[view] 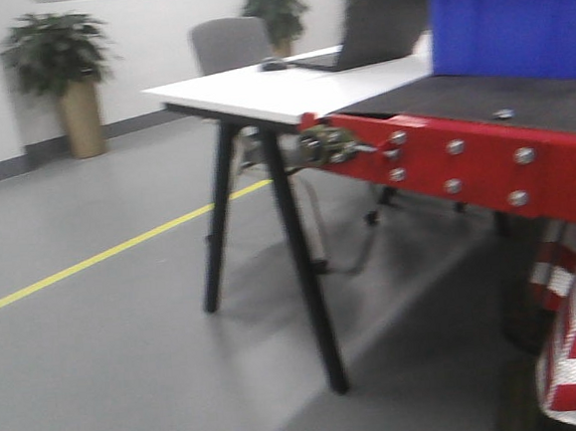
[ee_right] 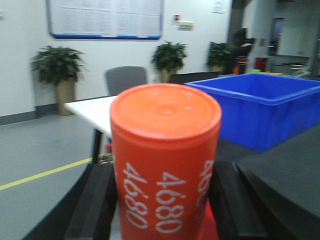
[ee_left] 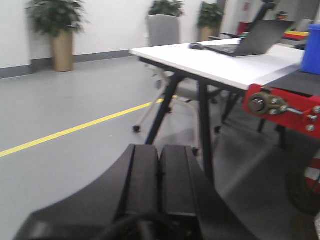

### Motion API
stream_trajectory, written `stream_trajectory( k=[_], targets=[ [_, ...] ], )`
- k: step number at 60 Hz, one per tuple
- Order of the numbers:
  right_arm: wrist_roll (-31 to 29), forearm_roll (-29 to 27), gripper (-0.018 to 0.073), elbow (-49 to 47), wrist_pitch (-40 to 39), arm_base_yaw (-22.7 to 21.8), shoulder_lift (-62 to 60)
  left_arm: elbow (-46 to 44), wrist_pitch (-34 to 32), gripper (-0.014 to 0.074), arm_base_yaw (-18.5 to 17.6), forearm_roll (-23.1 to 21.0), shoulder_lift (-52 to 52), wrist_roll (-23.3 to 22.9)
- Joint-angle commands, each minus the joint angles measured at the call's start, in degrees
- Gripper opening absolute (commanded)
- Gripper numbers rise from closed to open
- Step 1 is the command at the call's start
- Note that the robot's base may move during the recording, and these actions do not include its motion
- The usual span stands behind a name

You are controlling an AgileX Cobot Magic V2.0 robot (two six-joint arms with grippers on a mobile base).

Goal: Grab orange capacitor from left shelf to right conveyor
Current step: 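Drive the base to the conveyor while holding the capacitor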

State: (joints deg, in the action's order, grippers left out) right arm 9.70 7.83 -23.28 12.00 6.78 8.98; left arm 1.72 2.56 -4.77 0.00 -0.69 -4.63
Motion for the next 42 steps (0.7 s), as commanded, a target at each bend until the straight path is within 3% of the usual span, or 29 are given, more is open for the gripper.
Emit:
stream_trajectory(
  k=[1,42],
  targets=[
    [-0.1,0.5,0.0171,-1.5,-5.1,-0.3,0.7,-0.2,-4.7,-0.0105,0.0,0.0,-1.1,0.0],
    [-0.1,0.5,0.0171,-1.5,-5.1,-0.3,0.7,-0.2,-4.7,-0.0105,0.0,0.0,-1.1,0.0]
  ],
)
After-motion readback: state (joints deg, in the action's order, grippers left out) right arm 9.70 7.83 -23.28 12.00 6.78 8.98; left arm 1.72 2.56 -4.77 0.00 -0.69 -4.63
